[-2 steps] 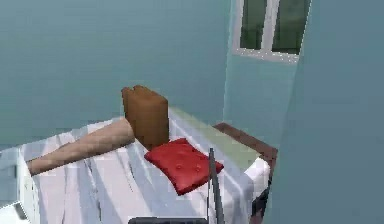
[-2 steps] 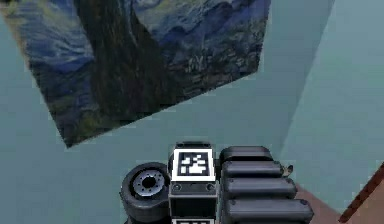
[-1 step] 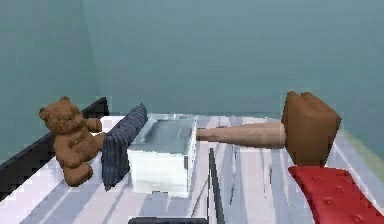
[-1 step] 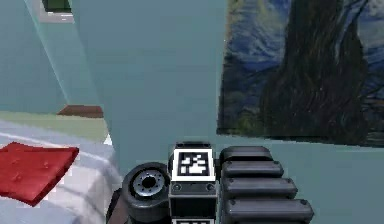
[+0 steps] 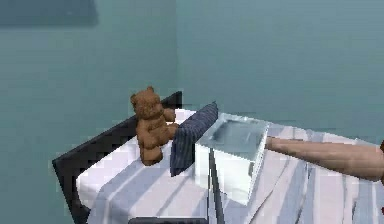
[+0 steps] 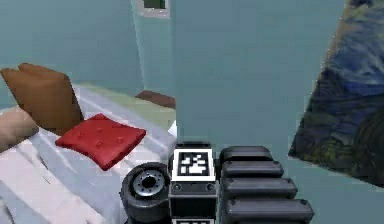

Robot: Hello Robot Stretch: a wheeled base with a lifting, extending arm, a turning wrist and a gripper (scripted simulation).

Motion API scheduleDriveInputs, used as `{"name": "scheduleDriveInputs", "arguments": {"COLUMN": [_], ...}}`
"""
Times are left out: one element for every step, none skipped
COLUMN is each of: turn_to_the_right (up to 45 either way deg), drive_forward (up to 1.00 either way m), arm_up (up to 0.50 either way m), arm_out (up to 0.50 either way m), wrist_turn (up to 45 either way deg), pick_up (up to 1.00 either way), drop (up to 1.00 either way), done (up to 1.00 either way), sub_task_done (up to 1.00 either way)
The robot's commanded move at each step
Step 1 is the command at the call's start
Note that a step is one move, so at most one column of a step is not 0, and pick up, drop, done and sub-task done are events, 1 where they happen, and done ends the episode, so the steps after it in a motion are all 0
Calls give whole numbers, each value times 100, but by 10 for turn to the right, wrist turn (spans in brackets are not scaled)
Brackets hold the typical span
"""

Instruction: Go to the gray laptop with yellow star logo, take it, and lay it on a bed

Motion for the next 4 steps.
{"name": "scheduleDriveInputs", "arguments": {"turn_to_the_right": [450, 210, -450, -300], "drive_forward": [0, 0, 0, 0], "arm_up": [0, 0, 0, 0], "arm_out": [0, 0, 0, 0], "wrist_turn": [0, 0, 0, 0], "pick_up": [0, 0, 0, 0], "drop": [0, 0, 0, 0], "done": [0, 0, 0, 0], "sub_task_done": [0, 0, 0, 0]}}
